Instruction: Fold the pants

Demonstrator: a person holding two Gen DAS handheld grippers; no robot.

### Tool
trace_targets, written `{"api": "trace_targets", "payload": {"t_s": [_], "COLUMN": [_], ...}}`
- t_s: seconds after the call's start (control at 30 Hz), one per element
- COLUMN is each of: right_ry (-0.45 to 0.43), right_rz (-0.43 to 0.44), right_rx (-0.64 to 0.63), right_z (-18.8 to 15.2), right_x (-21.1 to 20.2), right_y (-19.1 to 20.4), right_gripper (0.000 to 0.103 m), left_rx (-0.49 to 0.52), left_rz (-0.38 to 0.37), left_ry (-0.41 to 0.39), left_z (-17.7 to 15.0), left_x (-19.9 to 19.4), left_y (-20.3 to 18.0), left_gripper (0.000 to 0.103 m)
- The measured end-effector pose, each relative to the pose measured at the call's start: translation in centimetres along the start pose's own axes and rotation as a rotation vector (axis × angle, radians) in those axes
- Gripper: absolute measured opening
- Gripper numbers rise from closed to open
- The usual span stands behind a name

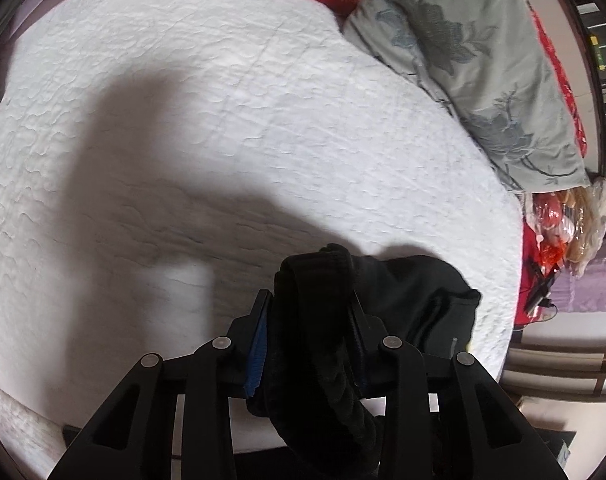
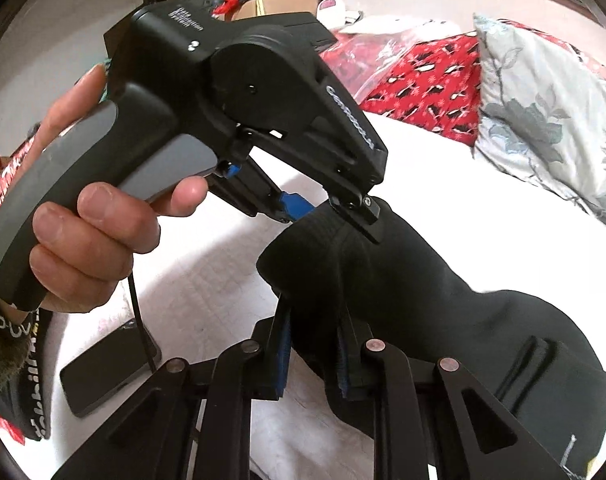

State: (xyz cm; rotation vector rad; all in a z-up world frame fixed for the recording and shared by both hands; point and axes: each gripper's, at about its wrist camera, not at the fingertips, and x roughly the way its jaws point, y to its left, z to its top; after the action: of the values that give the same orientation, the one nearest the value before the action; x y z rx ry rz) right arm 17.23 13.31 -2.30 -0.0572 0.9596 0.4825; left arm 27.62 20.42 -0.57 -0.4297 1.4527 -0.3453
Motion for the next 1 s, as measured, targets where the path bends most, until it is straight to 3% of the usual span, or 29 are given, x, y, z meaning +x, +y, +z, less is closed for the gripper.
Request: {"api": "trace_targets", "payload": {"t_s": [0.47,0.63,0.8,0.87,0.93,1.0], "right_ry": [-0.088,-0.112,-0.096,-0.076,-0.056,-0.027], "right_rz": [-0.031,-0.034,-0.030,-0.033,-0.031,-0.003], "right_rx": [0.102,0.222,0.416,0.517,0.613,0.708], "right_z": [-1.6,-3.3,-6.8,-9.0,-11.4,-13.4], "right_x": [-7.0,-9.7,-11.9,-12.3,-12.5,-12.4], "right_y": [-5.1,-9.4,-15.4,-18.3,-20.3,-22.1], "right_gripper": [0.018,0.018,0.019,0.022,0.022,0.022], "left_rx": [0.096,0.137,0.195,0.209,0.243,0.265], "left_rz": [0.031,0.036,0.075,0.100,0.151,0.151], "left_ry": [0.020,0.056,0.126,0.146,0.141,0.124], "left_z": [-1.2,-1.6,-3.4,-3.7,-3.7,-3.9], "left_x": [0.3,3.5,9.6,11.8,13.5,13.6], "left_y": [-10.1,-15.5,-20.5,-21.9,-23.2,-23.8], "left_gripper": [0.033,0.033,0.034,0.036,0.051,0.061]}}
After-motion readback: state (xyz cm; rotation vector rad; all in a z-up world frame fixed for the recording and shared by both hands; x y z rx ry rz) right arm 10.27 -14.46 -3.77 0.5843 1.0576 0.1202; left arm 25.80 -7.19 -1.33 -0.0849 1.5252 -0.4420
